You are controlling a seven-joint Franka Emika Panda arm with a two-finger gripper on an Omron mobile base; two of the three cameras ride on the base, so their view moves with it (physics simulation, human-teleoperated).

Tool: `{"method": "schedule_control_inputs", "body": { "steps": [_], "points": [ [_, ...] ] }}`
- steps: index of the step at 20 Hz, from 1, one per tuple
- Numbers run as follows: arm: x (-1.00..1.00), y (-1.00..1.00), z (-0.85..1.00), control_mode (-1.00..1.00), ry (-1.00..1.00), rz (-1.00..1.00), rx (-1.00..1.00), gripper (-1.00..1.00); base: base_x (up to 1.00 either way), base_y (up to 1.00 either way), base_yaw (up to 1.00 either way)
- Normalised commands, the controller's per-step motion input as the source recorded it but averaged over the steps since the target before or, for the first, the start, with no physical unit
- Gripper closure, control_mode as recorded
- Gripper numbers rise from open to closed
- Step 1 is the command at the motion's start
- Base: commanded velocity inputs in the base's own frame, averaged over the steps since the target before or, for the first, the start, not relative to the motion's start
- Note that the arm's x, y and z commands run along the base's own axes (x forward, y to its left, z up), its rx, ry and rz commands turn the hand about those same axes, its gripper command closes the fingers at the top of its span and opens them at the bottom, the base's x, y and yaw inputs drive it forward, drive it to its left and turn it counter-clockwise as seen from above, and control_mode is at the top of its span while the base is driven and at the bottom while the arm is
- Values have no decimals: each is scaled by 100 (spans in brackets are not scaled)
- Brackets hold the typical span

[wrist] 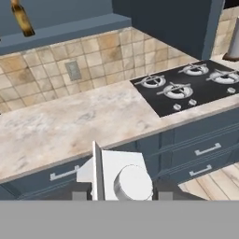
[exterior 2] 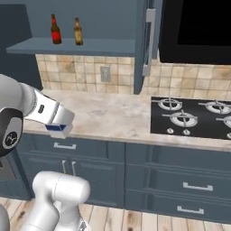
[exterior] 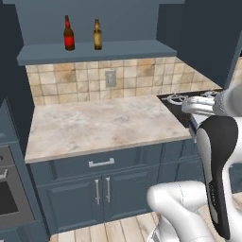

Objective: Sort all alcoholic drinks to one cabinet, and non-alcoholic drinks to the other.

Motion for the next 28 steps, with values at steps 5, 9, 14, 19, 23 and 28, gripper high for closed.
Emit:
{"method": "schedule_control_inputs", "body": {
  "steps": [5,9,14,19,23,28],
  "points": [
    [0,0,0,100,0,0,0,100,-39,0,-28],
    [0,0,0,100,0,0,0,100,-31,-3,-33],
    [0,0,0,100,0,0,0,100,-20,-6,-38],
    [0,0,0,100,0,0,0,100,-3,-13,-39],
    [0,0,0,100,0,0,0,100,0,-19,-36],
    [0,0,0,100,0,0,0,100,0,-26,-34]
  ]
}}
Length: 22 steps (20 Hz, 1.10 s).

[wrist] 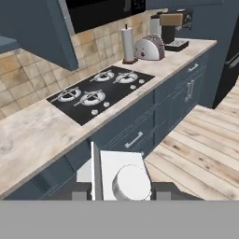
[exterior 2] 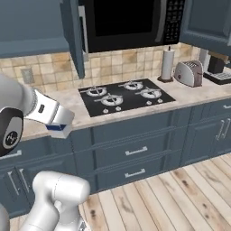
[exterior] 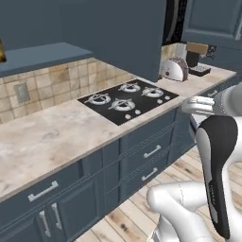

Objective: Sort all alcoholic drinks to one cabinet, and non-alcoholic drinks to the other.

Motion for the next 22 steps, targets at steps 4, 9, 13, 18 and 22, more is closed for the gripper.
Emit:
{"method": "schedule_control_inputs", "body": {
  "steps": [4,9,13,18,22],
  "points": [
    [0,0,0,100,0,0,0,100,1,-29,-33],
    [0,0,0,100,0,0,0,100,15,-39,-29],
    [0,0,0,100,0,0,0,100,17,-51,-28],
    [0,0,0,100,0,0,0,100,28,-54,-27],
    [0,0,0,100,0,0,0,100,39,-59,-25]
  ]
}}
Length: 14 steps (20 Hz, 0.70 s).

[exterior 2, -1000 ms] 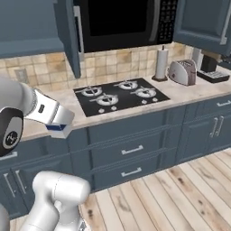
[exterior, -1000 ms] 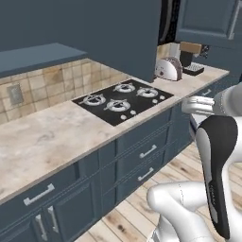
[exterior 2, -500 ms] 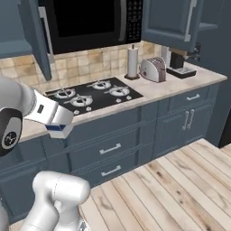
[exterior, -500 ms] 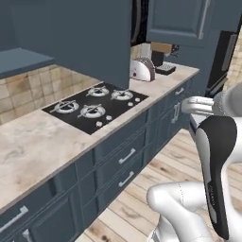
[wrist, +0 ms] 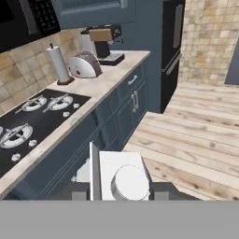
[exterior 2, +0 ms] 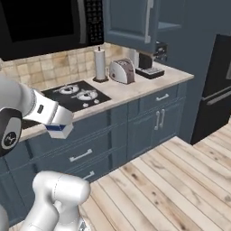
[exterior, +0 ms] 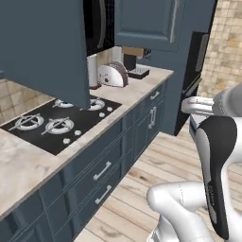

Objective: Sort all alcoholic drinks to one cabinet, and non-alcoholic drinks to the other.

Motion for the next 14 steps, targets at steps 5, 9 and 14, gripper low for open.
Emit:
{"method": "schedule_control_inputs", "body": {
  "steps": [5,9,14],
  "points": [
    [0,0,0,100,0,0,0,100,46,-61,-24],
    [0,0,0,100,0,0,0,100,52,-59,-23],
    [0,0,0,100,0,0,0,100,66,-56,-23]
  ]
}}
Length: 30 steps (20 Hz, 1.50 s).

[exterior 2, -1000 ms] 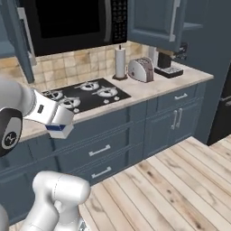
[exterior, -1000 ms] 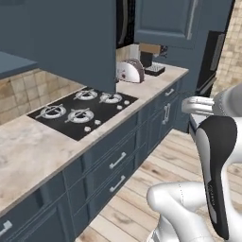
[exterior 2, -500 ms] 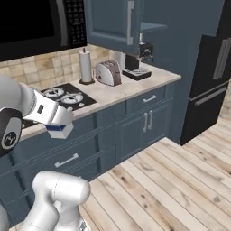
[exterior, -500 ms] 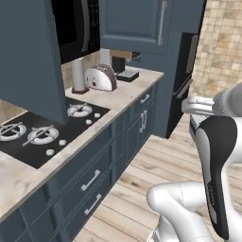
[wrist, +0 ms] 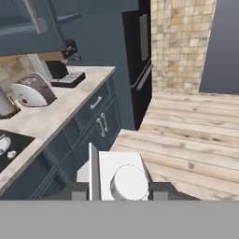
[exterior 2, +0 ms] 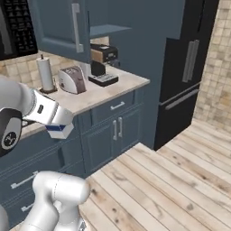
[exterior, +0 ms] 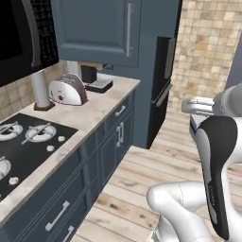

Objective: Sort all alcoholic drinks to one cabinet, and non-alcoholic drinks to the other.

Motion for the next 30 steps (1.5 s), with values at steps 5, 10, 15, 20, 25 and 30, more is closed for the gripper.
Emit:
{"method": "schedule_control_inputs", "body": {
  "steps": [5,10,15,20,25,30],
  "points": [
    [0,0,0,100,0,0,0,100,61,-57,-21],
    [0,0,0,100,0,0,0,100,53,-58,-16],
    [0,0,0,100,0,0,0,100,58,-53,-1],
    [0,0,0,100,0,0,0,100,59,-45,14],
    [0,0,0,100,0,0,0,100,51,-31,20],
    [0,0,0,100,0,0,0,100,34,-15,25]
  ]
}}
